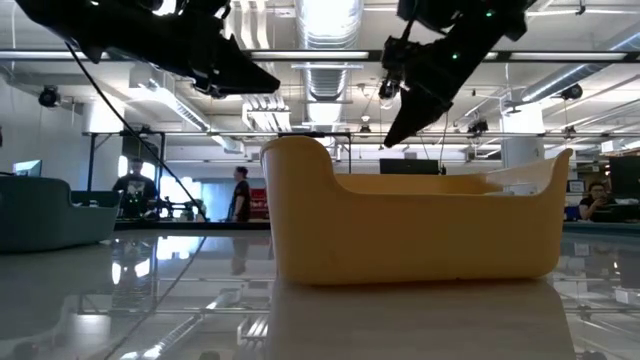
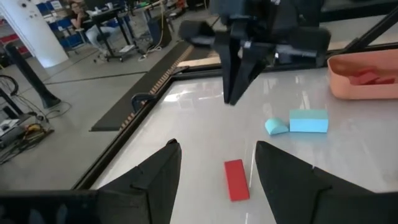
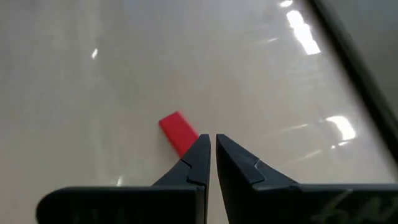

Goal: Sort & place blocks by color
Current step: Put the red block into the orange bin

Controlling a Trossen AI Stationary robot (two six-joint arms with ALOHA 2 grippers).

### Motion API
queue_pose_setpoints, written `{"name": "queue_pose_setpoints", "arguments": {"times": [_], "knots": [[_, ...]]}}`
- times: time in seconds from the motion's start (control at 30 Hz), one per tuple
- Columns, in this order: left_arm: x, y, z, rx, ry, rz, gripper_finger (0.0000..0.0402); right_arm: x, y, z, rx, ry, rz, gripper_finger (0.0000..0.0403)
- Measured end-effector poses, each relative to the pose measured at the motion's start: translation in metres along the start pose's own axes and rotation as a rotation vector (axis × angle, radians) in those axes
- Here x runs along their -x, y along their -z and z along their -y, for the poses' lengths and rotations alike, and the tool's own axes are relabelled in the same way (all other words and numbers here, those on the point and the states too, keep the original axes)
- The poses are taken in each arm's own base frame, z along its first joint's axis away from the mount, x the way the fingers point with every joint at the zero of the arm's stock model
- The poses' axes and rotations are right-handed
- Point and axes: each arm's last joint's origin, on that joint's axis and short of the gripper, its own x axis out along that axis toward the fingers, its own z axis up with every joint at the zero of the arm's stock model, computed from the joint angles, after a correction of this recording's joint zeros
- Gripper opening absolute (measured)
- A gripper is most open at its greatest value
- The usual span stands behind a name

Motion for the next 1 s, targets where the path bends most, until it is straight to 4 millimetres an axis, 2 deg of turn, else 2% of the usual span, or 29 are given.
{"name": "queue_pose_setpoints", "arguments": {"times": [0.17,0.27,0.37,0.67,0.83,1.0], "knots": [[0.001,0.001,0.0,0.0,0.0,-0.002,0.0191,-0.018,-0.008,0.007,0.058,-0.107,-0.066,0.0019],[0.004,-0.001,-0.002,0.006,-0.002,0.011,0.0191,-0.029,-0.01,0.01,0.066,-0.152,-0.108,0.0033],[0.007,-0.002,-0.003,0.012,-0.003,0.022,0.0191,-0.04,-0.009,0.012,0.093,-0.166,-0.154,0.0067],[0.012,0.002,-0.005,0.037,-0.003,0.022,0.0191,-0.075,0.0,0.011,0.242,-0.181,-0.253,0.0209],[0.013,0.002,-0.005,0.038,-0.003,0.023,0.0191,-0.093,0.001,0.01,0.295,-0.189,-0.279,0.0244],[0.013,0.003,-0.005,0.037,-0.003,0.023,0.0191,-0.107,0.003,0.012,0.297,-0.186,-0.289,0.0253]]}}
